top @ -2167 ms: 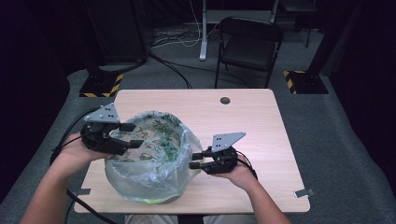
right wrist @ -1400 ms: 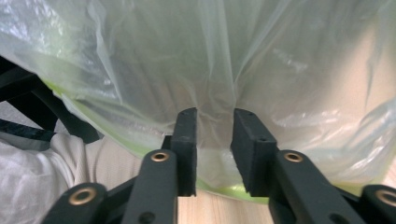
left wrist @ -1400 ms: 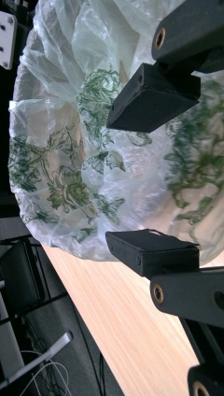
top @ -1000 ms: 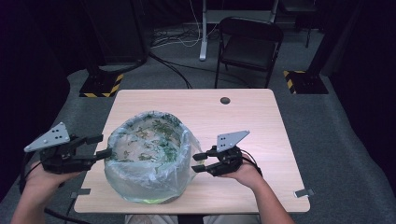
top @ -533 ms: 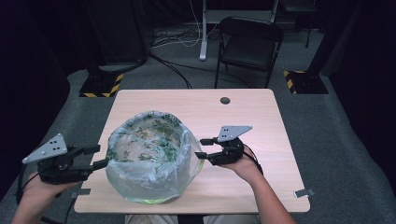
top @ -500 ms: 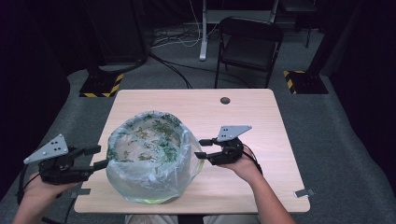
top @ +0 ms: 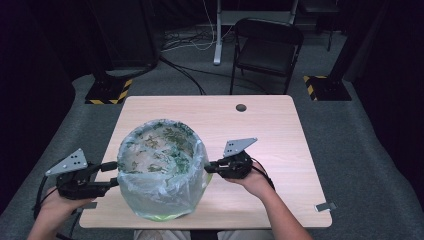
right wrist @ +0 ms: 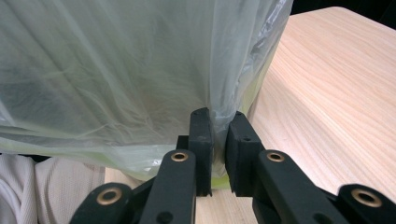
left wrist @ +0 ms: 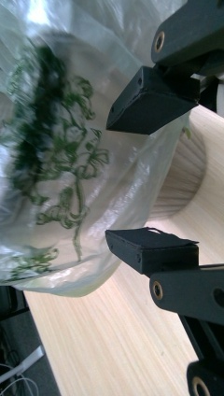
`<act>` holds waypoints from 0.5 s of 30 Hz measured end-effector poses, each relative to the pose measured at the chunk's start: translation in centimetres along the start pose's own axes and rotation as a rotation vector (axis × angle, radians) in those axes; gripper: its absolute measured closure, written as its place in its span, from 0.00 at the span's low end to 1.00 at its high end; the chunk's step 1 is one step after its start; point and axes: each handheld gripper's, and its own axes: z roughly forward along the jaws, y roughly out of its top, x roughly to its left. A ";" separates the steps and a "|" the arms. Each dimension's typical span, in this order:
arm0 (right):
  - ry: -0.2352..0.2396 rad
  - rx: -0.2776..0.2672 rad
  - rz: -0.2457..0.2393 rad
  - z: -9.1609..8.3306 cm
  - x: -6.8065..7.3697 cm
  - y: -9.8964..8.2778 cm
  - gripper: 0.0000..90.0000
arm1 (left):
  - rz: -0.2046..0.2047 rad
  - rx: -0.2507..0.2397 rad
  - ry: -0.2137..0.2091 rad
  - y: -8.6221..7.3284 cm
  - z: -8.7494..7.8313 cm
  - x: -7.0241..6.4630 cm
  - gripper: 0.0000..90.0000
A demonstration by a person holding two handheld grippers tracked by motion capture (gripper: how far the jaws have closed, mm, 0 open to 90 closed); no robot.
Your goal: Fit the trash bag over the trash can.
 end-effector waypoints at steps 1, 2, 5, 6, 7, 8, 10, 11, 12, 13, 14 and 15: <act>-0.001 0.001 -0.002 0.0 0.0 0.0 0.90 | -0.004 0.001 0.000 -0.1 0.1 0.0 0.45; 0.000 0.000 -0.002 0.0 0.0 0.0 0.90 | -0.009 0.000 -0.002 -0.2 0.2 0.1 0.45; -0.005 -0.003 0.005 -0.1 -0.1 -0.1 0.82 | -0.019 0.000 -0.007 -0.6 0.4 0.3 0.45; -0.008 -0.006 0.008 -0.2 -0.1 -0.1 0.76 | -0.019 0.005 -0.004 -0.7 0.5 0.4 0.44; -0.013 -0.017 0.012 -0.4 -0.2 -0.1 0.70 | -0.019 0.009 -0.001 -0.8 0.6 0.4 0.44; -0.013 -0.024 0.018 -0.7 -0.3 -0.1 0.68 | -0.022 0.011 0.004 -0.9 0.6 0.5 0.44; -0.013 -0.049 0.024 -1.7 -0.4 -0.1 0.62 | -0.030 0.004 0.013 -1.1 0.3 0.8 0.44; -0.015 -0.055 0.023 -2.1 -0.4 -0.1 0.59 | -0.038 -0.001 0.019 -1.2 0.1 0.9 0.44; -0.019 -0.063 0.019 -2.6 -0.4 -0.1 0.56 | -0.043 -0.010 0.028 -1.4 -0.1 1.1 0.44; -0.025 -0.070 0.013 -3.3 -0.4 -0.1 0.54 | -0.050 -0.021 0.043 -1.6 -0.4 1.3 0.44; -0.036 -0.079 0.008 -4.0 -0.3 -0.2 0.53 | -0.052 -0.029 0.054 -1.7 -0.6 1.5 0.43; -0.046 -0.084 0.005 -4.5 -0.4 -0.3 0.51 | -0.062 -0.037 0.067 -1.9 -0.8 1.7 0.43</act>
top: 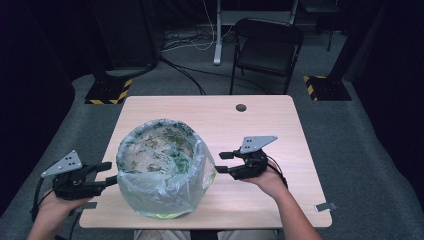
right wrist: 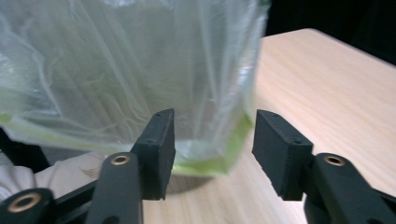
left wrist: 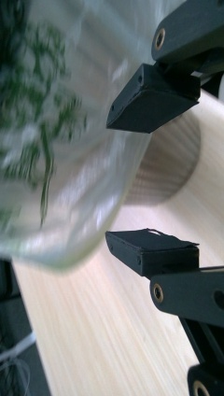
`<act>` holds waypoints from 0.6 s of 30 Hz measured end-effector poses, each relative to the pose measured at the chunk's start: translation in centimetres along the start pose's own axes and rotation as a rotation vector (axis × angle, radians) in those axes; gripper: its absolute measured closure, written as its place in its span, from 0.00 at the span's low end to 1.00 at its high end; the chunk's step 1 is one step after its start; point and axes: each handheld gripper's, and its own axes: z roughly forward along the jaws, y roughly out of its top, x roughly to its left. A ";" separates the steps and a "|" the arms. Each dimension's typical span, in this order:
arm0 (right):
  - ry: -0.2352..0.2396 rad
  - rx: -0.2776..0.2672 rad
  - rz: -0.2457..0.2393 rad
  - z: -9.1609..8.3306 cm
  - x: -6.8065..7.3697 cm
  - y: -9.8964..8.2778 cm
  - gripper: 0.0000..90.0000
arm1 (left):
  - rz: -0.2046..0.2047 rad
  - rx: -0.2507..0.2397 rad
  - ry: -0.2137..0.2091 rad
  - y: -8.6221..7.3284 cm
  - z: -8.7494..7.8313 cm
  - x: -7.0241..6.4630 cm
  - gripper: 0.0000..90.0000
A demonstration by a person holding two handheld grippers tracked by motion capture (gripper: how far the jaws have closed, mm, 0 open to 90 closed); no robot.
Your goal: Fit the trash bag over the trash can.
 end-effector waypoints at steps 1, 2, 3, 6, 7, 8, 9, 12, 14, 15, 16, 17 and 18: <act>-0.016 -0.006 -0.001 -0.7 -0.1 -0.1 0.50 | -0.007 -0.006 0.008 -0.1 -0.1 0.2 0.43; -0.027 -0.009 -0.002 -1.2 -0.1 -0.1 0.49 | -0.017 -0.014 0.020 -0.3 -0.2 0.4 0.42; -0.043 -0.016 -0.001 -1.7 -0.2 -0.2 0.48 | -0.030 -0.024 0.030 -0.5 -0.2 0.6 0.42; -0.104 -0.029 0.012 -3.1 -0.7 -0.6 0.48 | -0.073 -0.045 0.072 -1.0 0.2 1.2 0.42; -0.126 -0.031 0.020 -3.4 -0.8 -0.8 0.48 | -0.077 -0.050 0.080 -1.1 0.4 1.3 0.42; -0.140 -0.032 0.026 -3.6 -1.0 -0.9 0.48 | -0.083 -0.053 0.086 -1.3 0.8 1.5 0.42; -0.158 -0.034 0.035 -3.9 -1.1 -1.2 0.48 | -0.084 -0.050 0.090 -1.4 1.0 1.5 0.42; -0.192 -0.031 0.042 -4.3 -1.4 -1.7 0.48 | -0.086 -0.031 0.100 -1.8 2.0 1.8 0.42; -0.216 -0.017 0.040 -4.4 -1.5 -2.0 0.47 | -0.093 -0.019 0.103 -2.0 2.5 1.9 0.42; -0.224 -0.012 0.039 -4.4 -1.5 -2.1 0.47 | -0.096 -0.012 0.109 -2.0 2.9 2.0 0.42; -0.236 -0.004 0.041 -4.4 -1.6 -2.3 0.47 | -0.095 -0.009 0.116 -2.1 3.1 2.0 0.42; -0.249 0.003 0.041 -4.5 -1.7 -2.4 0.47 | -0.094 -0.007 0.124 -2.1 3.2 2.0 0.42; -0.261 0.005 0.037 -4.5 -1.7 -2.5 0.47 | -0.092 -0.003 0.135 -2.1 3.5 2.0 0.42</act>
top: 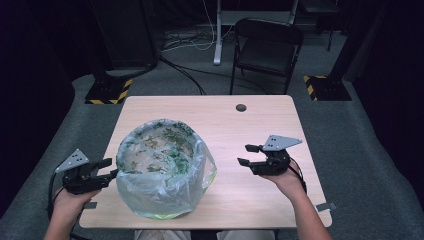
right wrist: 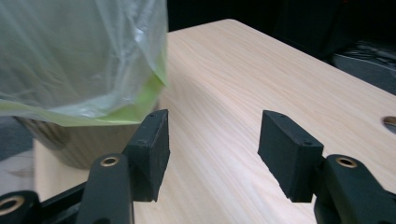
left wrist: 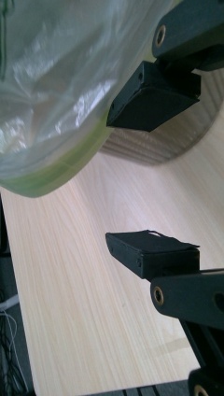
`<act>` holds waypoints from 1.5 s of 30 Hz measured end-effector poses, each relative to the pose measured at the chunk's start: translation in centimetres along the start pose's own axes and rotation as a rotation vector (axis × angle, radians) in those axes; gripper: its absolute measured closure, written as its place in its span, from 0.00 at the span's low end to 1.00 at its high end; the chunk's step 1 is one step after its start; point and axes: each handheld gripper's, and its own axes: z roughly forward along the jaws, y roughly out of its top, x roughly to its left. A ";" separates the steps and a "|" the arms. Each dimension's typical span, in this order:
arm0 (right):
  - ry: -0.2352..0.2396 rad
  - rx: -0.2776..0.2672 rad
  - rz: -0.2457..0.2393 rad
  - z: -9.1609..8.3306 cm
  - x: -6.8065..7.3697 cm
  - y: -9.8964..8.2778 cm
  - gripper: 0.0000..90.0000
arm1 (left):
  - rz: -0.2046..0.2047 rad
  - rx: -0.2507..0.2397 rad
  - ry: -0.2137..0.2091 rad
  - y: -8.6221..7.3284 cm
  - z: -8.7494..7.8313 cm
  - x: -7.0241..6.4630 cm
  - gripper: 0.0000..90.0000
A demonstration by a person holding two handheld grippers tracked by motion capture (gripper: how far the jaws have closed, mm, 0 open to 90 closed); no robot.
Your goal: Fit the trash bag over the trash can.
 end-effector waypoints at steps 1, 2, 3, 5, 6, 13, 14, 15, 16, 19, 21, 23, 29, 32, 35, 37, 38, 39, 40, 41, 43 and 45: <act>-0.014 0.005 0.002 0.0 -0.1 -0.1 0.47 | 0.002 0.001 0.005 0.0 0.2 0.0 0.42; -0.025 0.011 0.003 0.0 -0.2 -0.2 0.47 | 0.002 0.000 0.009 0.0 0.3 0.0 0.42; -0.037 0.017 -0.002 0.0 -0.2 -0.3 0.47 | 0.001 -0.001 0.013 0.0 0.4 0.0 0.41; -0.070 0.035 -0.014 -0.1 -0.4 -0.5 0.46 | 0.001 0.003 0.014 0.1 0.7 0.1 0.41; -0.082 0.044 -0.018 -0.2 -0.5 -0.6 0.45 | 0.005 0.004 0.021 0.1 0.9 0.1 0.41; -0.166 0.096 -0.017 -0.7 -1.3 -1.9 0.44 | 0.012 -0.006 0.040 -0.1 1.9 0.2 0.40; -0.174 0.105 -0.007 -0.8 -1.5 -2.2 0.44 | 0.008 -0.012 0.037 -0.1 2.1 0.3 0.40; -0.177 0.109 -0.005 -0.9 -1.6 -2.4 0.44 | -0.002 -0.017 0.034 -0.3 2.2 0.3 0.40; -0.181 0.111 0.000 -1.0 -1.6 -2.6 0.44 | -0.009 -0.021 0.034 -0.4 2.4 0.4 0.40; -0.184 0.121 0.016 -1.2 -1.9 -3.1 0.44 | -0.025 -0.028 0.035 -0.9 3.1 0.6 0.40; -0.187 0.124 0.026 -1.3 -1.9 -3.5 0.43 | -0.027 -0.022 0.038 -1.1 3.4 0.6 0.40; -0.190 0.124 0.037 -1.3 -2.0 -3.9 0.43 | -0.022 -0.011 0.039 -1.4 3.8 0.7 0.39; -0.210 0.144 0.070 -1.1 -2.1 -5.6 0.43 | -0.009 0.032 0.043 -2.3 4.7 0.8 0.39; -0.216 0.163 0.085 -0.9 -2.1 -6.3 0.43 | -0.012 0.031 0.045 -2.7 5.1 1.0 0.39; -0.223 0.182 0.080 -0.7 -1.9 -6.9 0.43 | -0.024 0.021 0.043 -3.1 5.3 1.1 0.39; -0.223 0.185 0.084 -0.7 -2.0 -7.3 0.43 | -0.029 0.023 0.042 -3.4 5.5 1.2 0.39; -0.224 0.185 0.089 -0.7 -2.0 -7.5 0.43 | -0.034 0.023 0.042 -3.6 5.6 1.2 0.39; -0.223 0.184 0.097 -0.6 -2.1 -7.7 0.43 | -0.034 0.025 0.043 -3.7 5.7 1.2 0.39; -0.220 0.182 0.106 -0.6 -2.2 -8.0 0.43 | -0.036 0.026 0.043 -3.8 5.8 1.2 0.39; -0.216 0.181 0.115 -0.5 -2.3 -8.2 0.43 | -0.033 0.029 0.041 -3.9 5.9 1.2 0.39; -0.214 0.189 0.130 -0.4 -2.4 -8.8 0.43 | -0.033 0.032 0.037 -4.2 6.2 1.2 0.39; -0.217 0.203 0.139 -0.3 -2.5 -9.2 0.43 | -0.032 0.041 0.035 -4.4 6.5 1.3 0.39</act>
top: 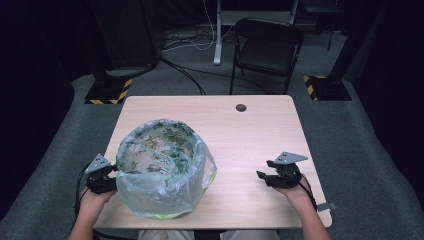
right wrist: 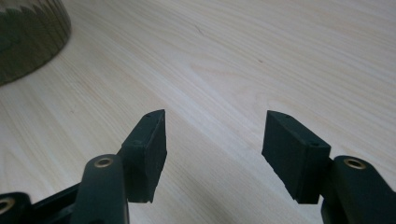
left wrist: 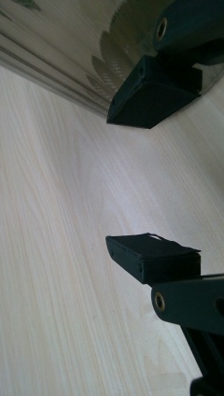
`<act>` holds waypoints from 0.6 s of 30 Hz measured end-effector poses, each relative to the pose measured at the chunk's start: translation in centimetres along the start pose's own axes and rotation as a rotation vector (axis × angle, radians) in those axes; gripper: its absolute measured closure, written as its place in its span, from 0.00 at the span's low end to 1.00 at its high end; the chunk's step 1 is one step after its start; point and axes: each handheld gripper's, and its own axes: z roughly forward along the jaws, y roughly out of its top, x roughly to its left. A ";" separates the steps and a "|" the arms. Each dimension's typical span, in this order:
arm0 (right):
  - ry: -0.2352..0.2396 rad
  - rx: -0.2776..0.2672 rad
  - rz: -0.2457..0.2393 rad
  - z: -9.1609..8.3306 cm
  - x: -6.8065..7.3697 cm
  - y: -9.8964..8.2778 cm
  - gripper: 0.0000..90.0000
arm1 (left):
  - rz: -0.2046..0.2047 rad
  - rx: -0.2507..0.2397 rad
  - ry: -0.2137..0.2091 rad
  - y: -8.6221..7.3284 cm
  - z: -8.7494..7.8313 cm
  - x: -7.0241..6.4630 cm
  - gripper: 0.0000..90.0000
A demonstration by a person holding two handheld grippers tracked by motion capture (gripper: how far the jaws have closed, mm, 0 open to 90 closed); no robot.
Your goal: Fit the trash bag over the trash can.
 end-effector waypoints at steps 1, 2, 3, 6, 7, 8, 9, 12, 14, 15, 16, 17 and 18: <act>-0.001 0.005 0.002 0.1 -0.1 -0.2 0.43 | -0.004 0.001 0.000 -0.1 0.1 0.0 0.39; -0.001 0.009 0.004 0.2 -0.1 -0.4 0.43 | -0.009 0.006 -0.003 -0.2 0.3 0.1 0.39; 0.000 0.017 0.012 0.3 -0.2 -0.6 0.43 | -0.014 0.010 -0.004 -0.3 0.4 0.2 0.39; 0.002 0.034 0.020 0.5 -0.6 -1.1 0.43 | -0.014 0.023 -0.011 -0.6 0.8 0.4 0.39; -0.001 0.041 0.026 0.6 -0.7 -1.2 0.43 | -0.013 0.031 -0.013 -0.6 1.0 0.4 0.38; 0.001 0.040 0.029 0.6 -0.8 -1.4 0.43 | -0.011 0.039 -0.014 -0.7 1.2 0.4 0.38; 0.000 0.043 0.034 0.6 -0.9 -1.5 0.42 | -0.006 0.050 -0.016 -0.7 1.5 0.4 0.38; -0.003 0.042 0.057 0.7 -1.3 -1.8 0.42 | 0.009 0.076 -0.023 -0.8 2.0 0.4 0.38; -0.008 0.052 0.063 0.8 -1.5 -2.1 0.42 | 0.018 0.091 -0.028 -0.8 2.2 0.4 0.38; -0.007 0.057 0.064 0.8 -1.5 -2.1 0.42 | 0.024 0.100 -0.032 -0.7 2.4 0.3 0.38; -0.008 0.066 0.067 0.8 -1.5 -2.3 0.42 | 0.032 0.111 -0.036 -0.7 2.5 0.3 0.38; -0.009 0.070 0.067 0.9 -1.5 -2.4 0.42 | 0.038 0.118 -0.040 -0.7 2.7 0.2 0.38; -0.009 0.074 0.065 0.9 -1.6 -2.4 0.42 | 0.044 0.125 -0.044 -0.7 2.8 0.2 0.38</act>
